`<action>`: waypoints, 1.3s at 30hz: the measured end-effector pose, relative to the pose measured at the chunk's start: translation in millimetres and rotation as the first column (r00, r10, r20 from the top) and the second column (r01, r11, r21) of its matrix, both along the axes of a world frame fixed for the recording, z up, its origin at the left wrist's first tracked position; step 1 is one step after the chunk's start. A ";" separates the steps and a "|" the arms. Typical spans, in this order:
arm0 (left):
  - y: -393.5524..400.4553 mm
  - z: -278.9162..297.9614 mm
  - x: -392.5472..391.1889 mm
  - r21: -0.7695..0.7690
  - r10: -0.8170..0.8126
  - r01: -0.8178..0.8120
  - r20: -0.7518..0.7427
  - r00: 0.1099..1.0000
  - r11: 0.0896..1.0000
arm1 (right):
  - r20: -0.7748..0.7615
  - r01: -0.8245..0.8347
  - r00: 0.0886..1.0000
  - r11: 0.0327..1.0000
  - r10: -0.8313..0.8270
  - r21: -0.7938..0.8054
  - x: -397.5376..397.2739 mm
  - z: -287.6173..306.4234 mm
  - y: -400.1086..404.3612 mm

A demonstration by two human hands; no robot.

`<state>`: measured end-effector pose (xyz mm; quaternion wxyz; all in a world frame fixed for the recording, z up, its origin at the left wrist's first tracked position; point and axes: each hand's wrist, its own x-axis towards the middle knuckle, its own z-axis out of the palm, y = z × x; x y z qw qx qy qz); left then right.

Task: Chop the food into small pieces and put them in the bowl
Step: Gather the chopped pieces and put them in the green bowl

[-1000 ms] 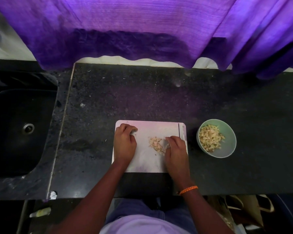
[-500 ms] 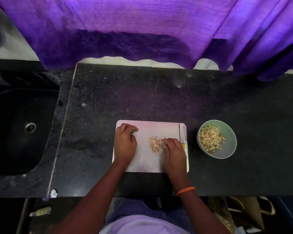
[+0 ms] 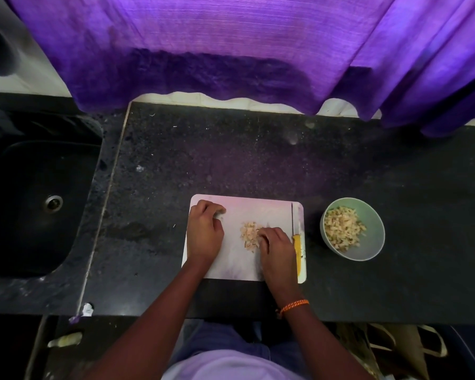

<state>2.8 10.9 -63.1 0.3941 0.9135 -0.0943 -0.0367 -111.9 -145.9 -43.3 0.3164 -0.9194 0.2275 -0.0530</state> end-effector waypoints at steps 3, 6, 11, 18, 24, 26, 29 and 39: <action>-0.1 0.1 -0.2 -0.002 -0.001 0.001 -0.001 1.000 1.000 | 0.057 -0.053 0.997 0.998 0.055 -0.032 -12.4 5.3 -1.1; -0.2 0.2 -1.0 -0.001 0.008 -0.008 0.001 1.000 1.000 | 0.053 -0.274 0.957 0.949 0.285 -0.154 -29.5 4.8 3.7; -0.4 0.6 -1.1 0.000 0.004 -0.004 -0.005 1.000 1.000 | 0.093 -0.227 0.966 0.962 0.243 -0.153 -21.0 -3.2 1.6; 0.3 1.4 0.2 0.014 -0.003 0.003 0.008 1.000 1.000 | -0.114 -0.259 0.966 0.850 0.232 -0.459 16.6 7.2 -3.4; -1.8 -1.9 0.6 0.023 0.021 -0.021 0.001 1.000 1.000 | -0.260 -0.508 0.859 0.670 0.441 -0.541 37.1 -10.9 -5.2; -1.9 -1.8 0.6 0.023 0.026 -0.026 0.001 1.000 0.999 | -0.258 -0.588 0.800 0.624 0.541 -0.514 41.1 -14.1 -9.6; -1.4 -2.5 1.5 0.016 0.021 -0.021 0.012 1.000 1.000 | -0.246 -0.657 0.736 0.576 0.631 -0.487 44.0 -18.2 -17.9; -2.2 -7.7 4.3 0.011 0.027 -0.027 0.024 0.999 1.000 | -0.214 -0.630 0.729 0.515 0.650 -0.581 43.3 -22.5 -21.4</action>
